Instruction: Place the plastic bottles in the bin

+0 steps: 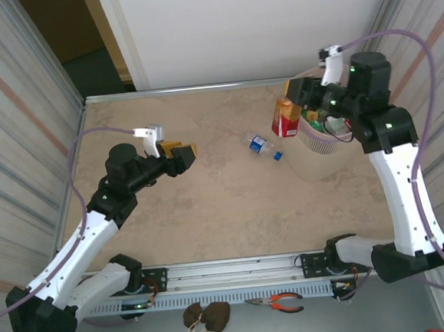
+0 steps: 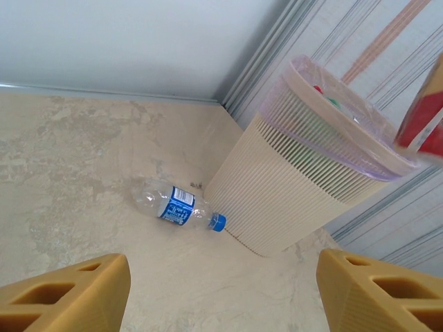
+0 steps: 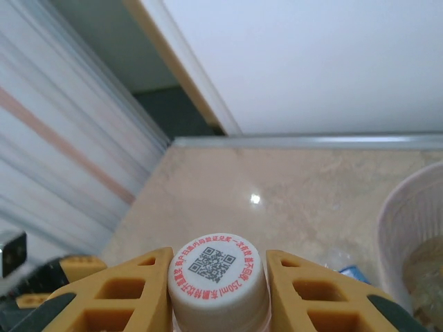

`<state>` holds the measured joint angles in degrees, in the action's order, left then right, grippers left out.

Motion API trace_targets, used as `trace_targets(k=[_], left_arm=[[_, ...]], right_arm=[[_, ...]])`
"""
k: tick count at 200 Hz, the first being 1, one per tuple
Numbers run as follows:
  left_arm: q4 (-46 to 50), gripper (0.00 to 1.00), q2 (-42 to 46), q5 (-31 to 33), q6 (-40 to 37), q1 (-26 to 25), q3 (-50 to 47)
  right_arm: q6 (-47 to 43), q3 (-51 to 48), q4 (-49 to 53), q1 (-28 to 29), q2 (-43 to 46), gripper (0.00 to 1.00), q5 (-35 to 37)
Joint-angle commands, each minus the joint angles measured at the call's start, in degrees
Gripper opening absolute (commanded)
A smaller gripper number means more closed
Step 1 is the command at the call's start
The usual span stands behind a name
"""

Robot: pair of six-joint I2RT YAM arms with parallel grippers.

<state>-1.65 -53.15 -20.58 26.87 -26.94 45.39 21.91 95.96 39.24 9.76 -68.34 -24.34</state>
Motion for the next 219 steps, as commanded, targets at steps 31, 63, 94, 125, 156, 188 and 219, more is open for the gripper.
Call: trace_targets(k=[31, 63, 94, 125, 156, 188, 219], left_arm=[[-2.45, 0.71, -0.47, -3.05, -0.9, 0.53, 1.59], [-3.19, 0.71, -0.38, -4.33, -1.29, 0.48, 1.93], [-3.97, 0.7, -0.2, -5.36, -1.41, 0.49, 1.92], [-4.46, 0.7, -0.16, -5.94, -1.45, 0.55, 1.88], [-4.68, 0.7, -0.2, -6.05, -1.51, 0.49, 1.83], [-4.5, 0.7, -0.06, -5.95, -1.37, 0.54, 1.91], [-4.31, 0.7, 0.16, -5.87, -1.3, 0.48, 2.03]], right_arm=[[11.25, -3.95, -10.32, -11.37, 5.44, 0.25, -3.69], [15.81, -7.74, -12.85, -20.22, 6.54, 0.25, -5.53], [18.64, -12.18, -14.23, -26.93, 6.9, 0.25, -7.9], [19.2, -16.97, -15.22, -31.32, 6.81, 0.24, -9.5], [19.07, -21.02, -16.2, -33.93, 6.18, 0.24, -11.18], [18.57, -24.56, -16.36, -34.45, 6.03, 0.24, -11.2], [18.3, -28.79, -16.73, -34.44, 6.24, 0.24, -11.5]])
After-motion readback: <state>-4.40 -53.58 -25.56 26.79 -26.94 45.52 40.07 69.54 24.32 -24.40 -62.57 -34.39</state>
